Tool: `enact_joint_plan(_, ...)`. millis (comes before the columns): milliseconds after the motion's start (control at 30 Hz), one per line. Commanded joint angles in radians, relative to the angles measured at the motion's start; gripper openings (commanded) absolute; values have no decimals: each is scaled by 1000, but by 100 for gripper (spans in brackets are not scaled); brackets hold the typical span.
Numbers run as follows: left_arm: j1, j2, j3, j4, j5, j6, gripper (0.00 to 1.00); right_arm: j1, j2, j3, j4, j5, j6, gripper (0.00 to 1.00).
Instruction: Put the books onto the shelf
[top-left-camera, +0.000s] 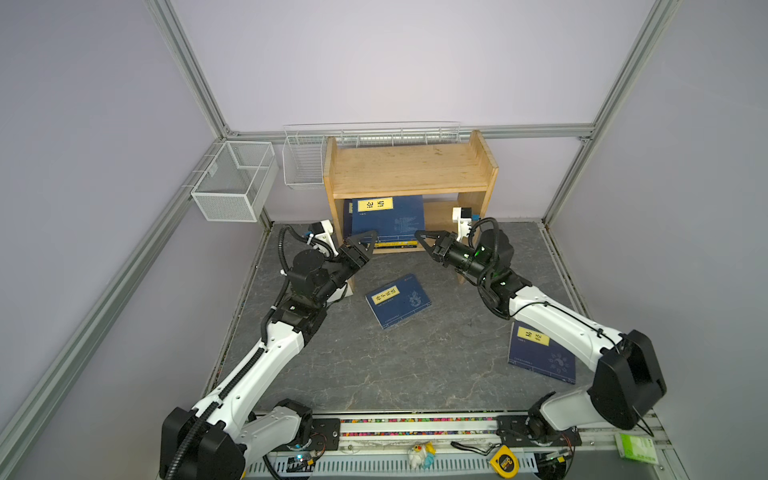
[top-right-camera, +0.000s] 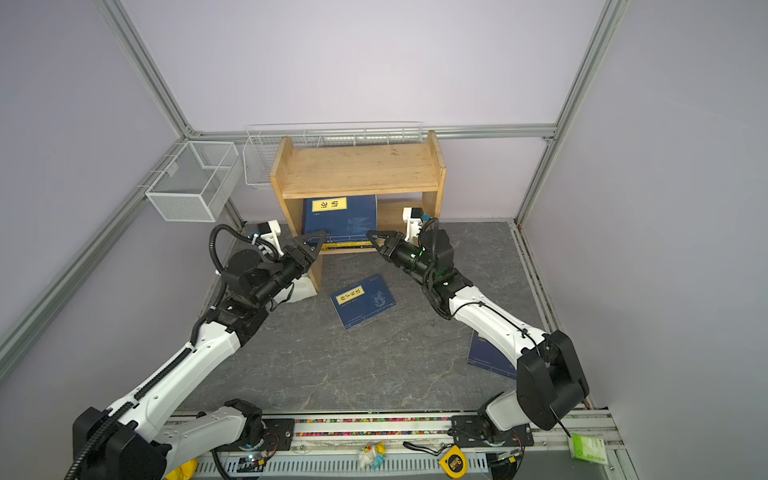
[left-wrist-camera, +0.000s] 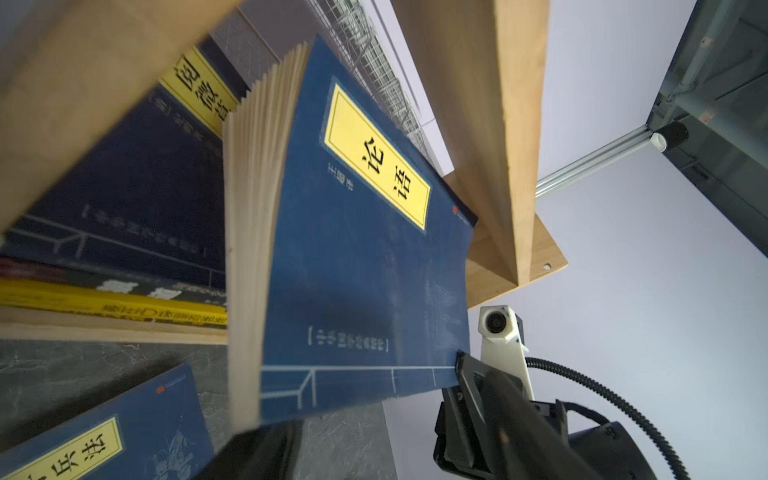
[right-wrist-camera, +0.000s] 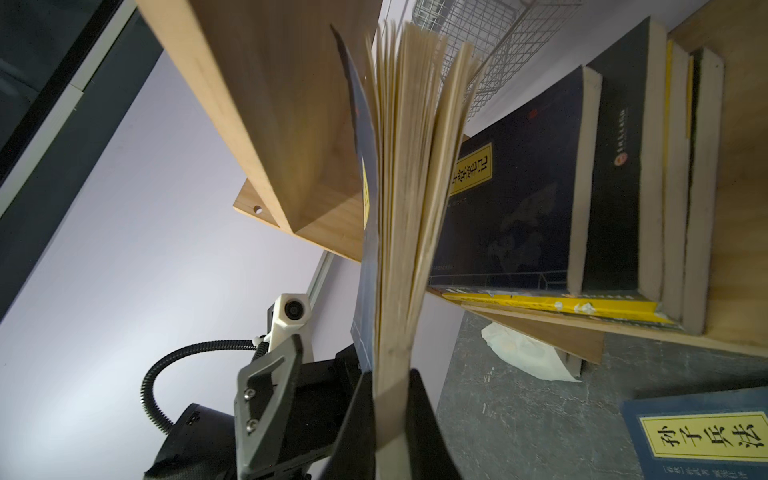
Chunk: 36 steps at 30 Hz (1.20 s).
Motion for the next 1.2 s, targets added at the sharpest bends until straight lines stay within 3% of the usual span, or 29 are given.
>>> enact_joint_plan(0, 51, -56, 42, -120, 15, 59, 77, -1, 32, 59, -20, 28, -48, 7)
enact_joint_plan(233, 169, -184, 30, -310, -19, 136, 86, 13, 133, 170, -83, 55, -97, 7)
enact_joint_plan(433, 191, -252, 50, -442, -80, 233, 91, 34, 183, 241, -128, 91, -149, 7)
enact_joint_plan(1167, 205, -200, 31, -425, -66, 284, 94, 53, 285, 330, -169, 61, -155, 7)
